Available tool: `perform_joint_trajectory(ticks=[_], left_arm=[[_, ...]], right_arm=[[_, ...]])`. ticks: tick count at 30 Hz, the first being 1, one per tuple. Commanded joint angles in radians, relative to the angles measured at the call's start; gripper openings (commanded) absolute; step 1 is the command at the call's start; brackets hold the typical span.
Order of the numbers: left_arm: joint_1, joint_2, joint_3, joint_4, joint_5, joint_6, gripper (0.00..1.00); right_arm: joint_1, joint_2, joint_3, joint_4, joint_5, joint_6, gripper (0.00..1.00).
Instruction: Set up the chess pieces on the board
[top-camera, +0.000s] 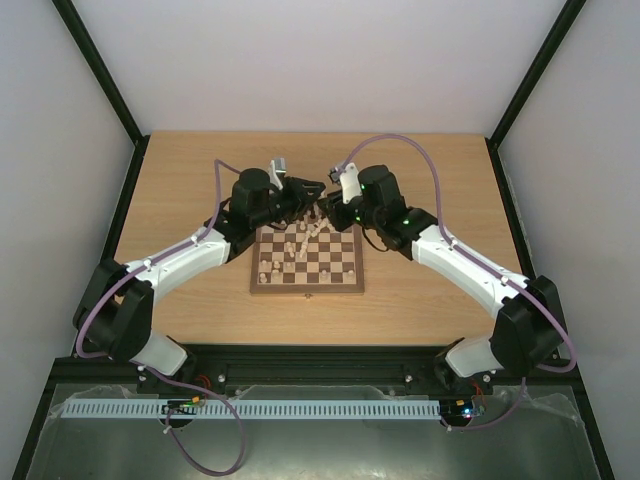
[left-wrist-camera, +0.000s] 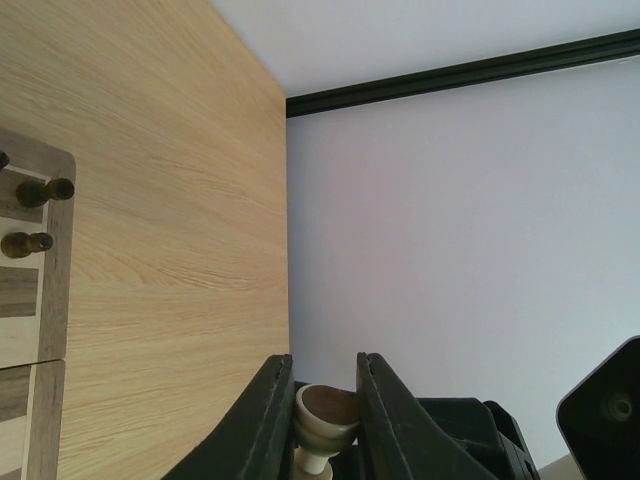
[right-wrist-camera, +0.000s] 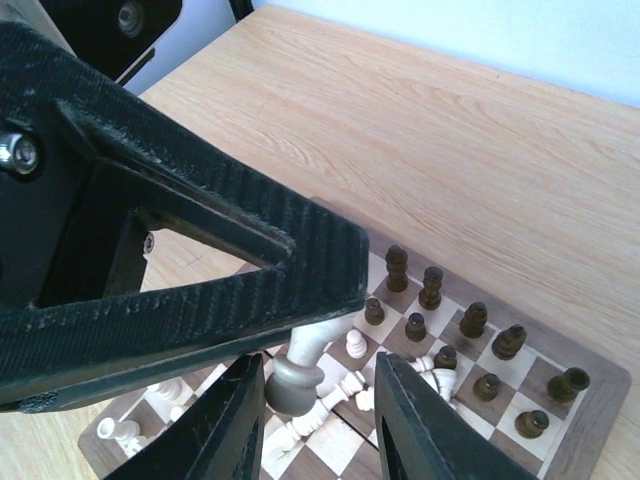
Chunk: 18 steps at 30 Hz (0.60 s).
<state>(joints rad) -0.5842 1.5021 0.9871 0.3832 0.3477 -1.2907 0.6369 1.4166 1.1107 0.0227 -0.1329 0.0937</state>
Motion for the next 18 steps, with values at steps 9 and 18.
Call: perform_joint_trajectory(ticks=[9, 18], left_arm=[[-0.009, -0.009, -0.008, 0.013, 0.036, 0.018, 0.10], [0.030, -0.019, -0.009, -0.077, 0.048, 0.077, 0.30]], right_arm=[[0.004, 0.008, 0.049, 0.051, 0.059, -0.015, 0.16], [0.002, 0.004, 0.065, -0.042, 0.035, -0.089, 0.05]])
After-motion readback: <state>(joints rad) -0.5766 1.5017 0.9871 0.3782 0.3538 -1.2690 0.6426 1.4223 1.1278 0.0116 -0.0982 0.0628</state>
